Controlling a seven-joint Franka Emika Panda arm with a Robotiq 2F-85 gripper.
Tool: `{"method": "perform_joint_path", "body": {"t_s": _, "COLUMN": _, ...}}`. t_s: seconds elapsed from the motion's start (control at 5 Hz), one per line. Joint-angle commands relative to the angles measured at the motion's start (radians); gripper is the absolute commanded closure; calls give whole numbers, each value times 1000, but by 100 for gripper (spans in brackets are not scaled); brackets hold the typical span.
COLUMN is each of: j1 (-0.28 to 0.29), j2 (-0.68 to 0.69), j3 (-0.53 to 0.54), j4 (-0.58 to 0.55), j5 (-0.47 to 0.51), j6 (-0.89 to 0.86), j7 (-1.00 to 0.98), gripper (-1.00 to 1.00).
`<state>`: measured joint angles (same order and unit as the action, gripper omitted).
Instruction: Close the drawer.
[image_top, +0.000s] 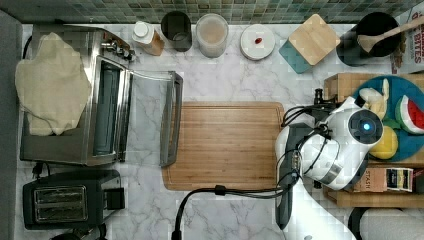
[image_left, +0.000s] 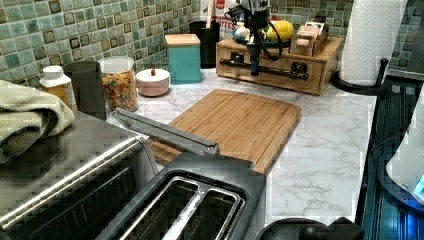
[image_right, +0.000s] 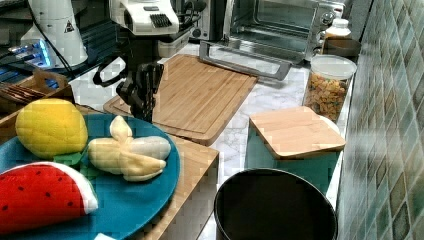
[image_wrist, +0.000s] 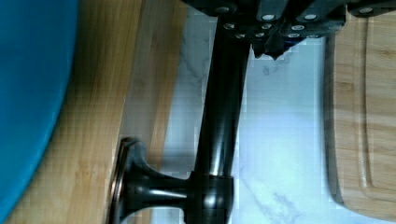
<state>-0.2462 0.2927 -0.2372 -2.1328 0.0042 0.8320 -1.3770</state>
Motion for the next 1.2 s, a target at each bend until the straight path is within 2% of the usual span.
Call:
{"method": "perform_joint_path", "body": {"t_s": 0.2, "j1": -106, "j2": -79, "j3": -190, "j4": 58, "j5": -150, "j6": 26, "j7": 140, "gripper": 100}}
{"method": "perform_joint_path", "body": {"t_s": 1.2, "j1": -91, "j2": -78, "j3": -205, "j4": 58, "j5": -145, "j6": 26, "j7": 136, "gripper": 100}}
